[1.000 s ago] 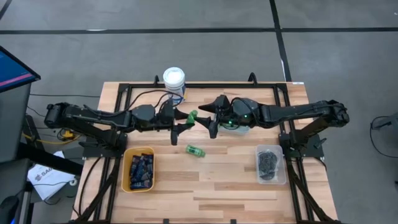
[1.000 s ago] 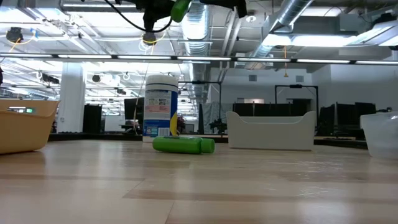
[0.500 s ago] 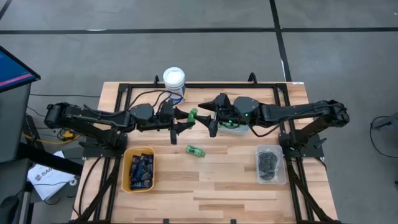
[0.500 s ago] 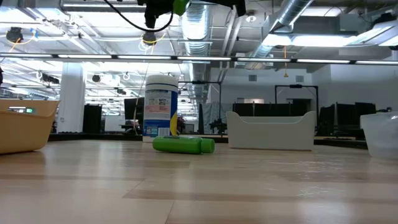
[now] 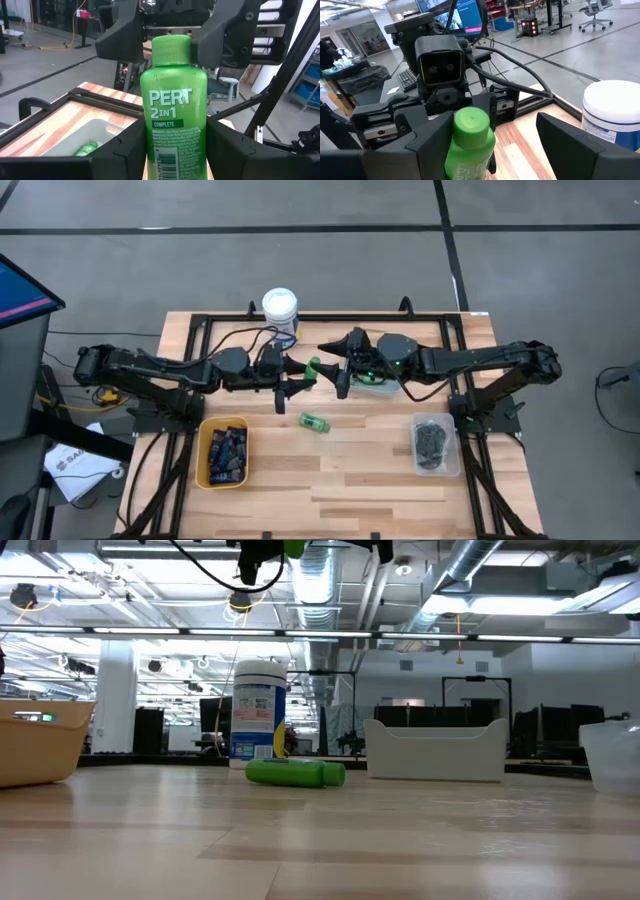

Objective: Pick & Place Travel size toiletries
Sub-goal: Put the green shampoo into the gray bin

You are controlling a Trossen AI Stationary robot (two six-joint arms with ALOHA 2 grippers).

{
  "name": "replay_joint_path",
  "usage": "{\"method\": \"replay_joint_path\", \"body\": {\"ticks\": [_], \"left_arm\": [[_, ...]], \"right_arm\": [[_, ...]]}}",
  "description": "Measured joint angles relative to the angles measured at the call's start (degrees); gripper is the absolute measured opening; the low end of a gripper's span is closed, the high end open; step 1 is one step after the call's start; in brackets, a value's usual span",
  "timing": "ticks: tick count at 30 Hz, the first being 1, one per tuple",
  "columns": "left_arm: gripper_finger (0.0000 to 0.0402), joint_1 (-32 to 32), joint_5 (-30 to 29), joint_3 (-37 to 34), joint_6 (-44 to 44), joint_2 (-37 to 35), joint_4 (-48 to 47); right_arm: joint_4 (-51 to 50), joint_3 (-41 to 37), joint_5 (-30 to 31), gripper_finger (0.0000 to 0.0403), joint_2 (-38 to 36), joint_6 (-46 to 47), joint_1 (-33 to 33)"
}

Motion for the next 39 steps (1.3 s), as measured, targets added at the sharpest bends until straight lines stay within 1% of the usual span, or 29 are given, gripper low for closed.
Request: {"method": "replay_joint_path", "body": {"ticks": [9, 13, 20, 27, 30, 33, 36, 39], "left_arm": [[0.0163, 0.0, 0.2, 0.0, 0.0, 0.0, 0.8], [0.0163, 0.0, 1.5, 0.0, 0.0, 0.0, 1.3], [0.0163, 0.0, 1.7, 0.0, 0.1, 0.1, 1.3], [0.0163, 0.0, 1.6, -0.1, 0.1, 0.1, 0.9], [0.0163, 0.0, 1.3, 0.0, 0.0, 0.1, 1.4], [0.0163, 0.0, 1.2, 0.0, 0.0, 0.0, 1.4], [0.0163, 0.0, 1.2, 0.0, 0.0, 0.0, 1.4], [0.0163, 0.0, 1.2, 0.0, -0.1, 0.0, 0.9]], "right_arm": [[0.3, 0.0, -0.3, 0.0276, 0.0, -0.6, -0.1], [1.2, 0.0, -2.2, 0.0276, 0.0, -1.3, -0.5], [6.1, 0.2, -5.1, 0.0276, 2.9, -1.3, -0.9], [6.8, 0.1, -5.6, 0.0267, 3.4, -1.3, -1.0], [6.4, 0.0, -5.9, 0.0255, 3.0, -1.3, -1.2], [6.1, 0.0, -6.1, 0.0234, 3.0, -1.3, -1.2], [5.9, 0.0, -6.3, 0.0202, 3.0, -0.9, -0.9], [5.1, 0.0, -6.2, 0.0159, 3.0, -0.9, -0.7]]}}
